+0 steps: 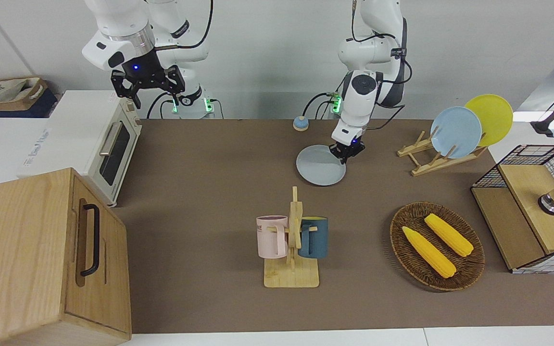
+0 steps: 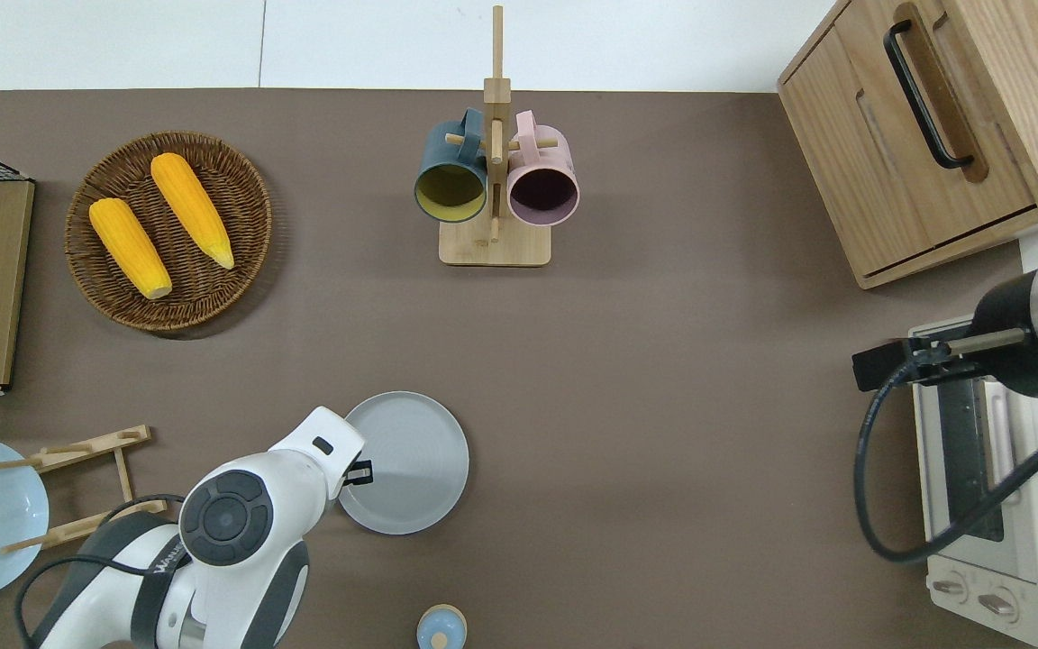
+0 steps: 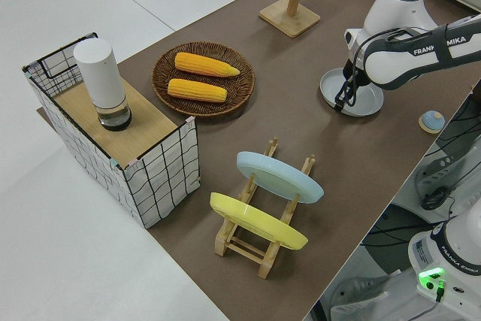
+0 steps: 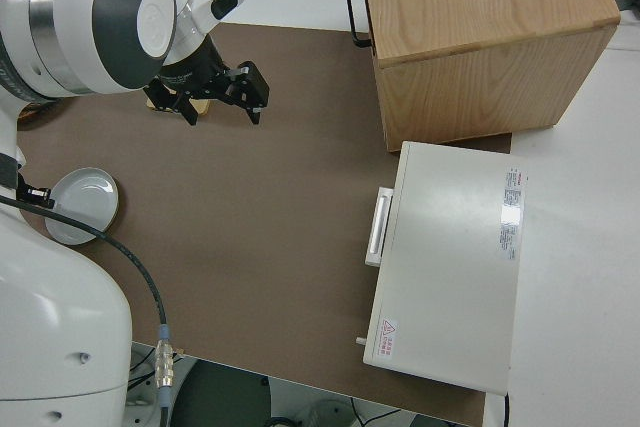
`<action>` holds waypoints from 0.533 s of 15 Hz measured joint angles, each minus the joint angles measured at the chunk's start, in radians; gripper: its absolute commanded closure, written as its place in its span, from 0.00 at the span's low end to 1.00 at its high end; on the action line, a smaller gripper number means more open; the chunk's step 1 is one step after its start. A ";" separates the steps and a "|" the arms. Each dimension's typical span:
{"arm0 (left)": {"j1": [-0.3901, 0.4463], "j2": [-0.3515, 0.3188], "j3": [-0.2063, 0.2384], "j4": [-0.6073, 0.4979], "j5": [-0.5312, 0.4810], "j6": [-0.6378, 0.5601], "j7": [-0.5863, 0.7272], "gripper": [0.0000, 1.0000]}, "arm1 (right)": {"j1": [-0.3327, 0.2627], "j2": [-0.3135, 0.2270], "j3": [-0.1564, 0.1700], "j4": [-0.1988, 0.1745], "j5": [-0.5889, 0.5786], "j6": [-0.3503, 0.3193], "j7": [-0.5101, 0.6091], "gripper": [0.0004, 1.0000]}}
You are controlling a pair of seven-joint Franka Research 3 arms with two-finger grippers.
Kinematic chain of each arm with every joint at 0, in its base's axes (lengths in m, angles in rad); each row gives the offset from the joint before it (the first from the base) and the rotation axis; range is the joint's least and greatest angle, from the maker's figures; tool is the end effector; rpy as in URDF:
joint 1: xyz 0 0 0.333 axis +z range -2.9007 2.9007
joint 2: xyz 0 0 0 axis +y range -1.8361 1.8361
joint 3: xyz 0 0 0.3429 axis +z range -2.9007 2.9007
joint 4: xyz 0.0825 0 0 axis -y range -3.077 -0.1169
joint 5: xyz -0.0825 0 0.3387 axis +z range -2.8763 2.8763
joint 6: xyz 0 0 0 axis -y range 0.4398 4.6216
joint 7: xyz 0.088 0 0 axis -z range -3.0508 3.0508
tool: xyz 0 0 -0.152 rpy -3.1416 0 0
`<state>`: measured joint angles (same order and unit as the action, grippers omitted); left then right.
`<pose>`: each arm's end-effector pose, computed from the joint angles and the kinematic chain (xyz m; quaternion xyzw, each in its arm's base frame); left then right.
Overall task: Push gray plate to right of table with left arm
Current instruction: 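Push the gray plate with the left gripper across the table toward the right arm, then keep pushing the gray plate with the left gripper toward the toaster oven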
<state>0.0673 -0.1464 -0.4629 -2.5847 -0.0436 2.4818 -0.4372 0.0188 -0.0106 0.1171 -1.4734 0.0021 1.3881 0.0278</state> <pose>0.3770 -0.1561 0.3250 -0.9989 -0.0395 -0.0211 0.0115 0.4786 0.0662 0.6371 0.9978 0.0541 -0.0373 0.0026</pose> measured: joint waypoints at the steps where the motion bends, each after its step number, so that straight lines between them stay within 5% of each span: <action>1: 0.000 0.003 -0.018 0.004 0.000 0.000 -0.023 1.00 | 0.000 0.000 0.000 0.000 0.000 0.000 0.000 0.02; 8: -0.006 0.041 -0.115 0.046 0.000 0.000 -0.167 1.00 | 0.000 0.000 0.000 0.000 0.000 0.000 0.000 0.02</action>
<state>0.0615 -0.1058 -0.5780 -2.5389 -0.0436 2.4819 -0.6042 0.0188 -0.0106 0.1171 -1.4734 0.0021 1.3881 0.0278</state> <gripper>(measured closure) 0.969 0.013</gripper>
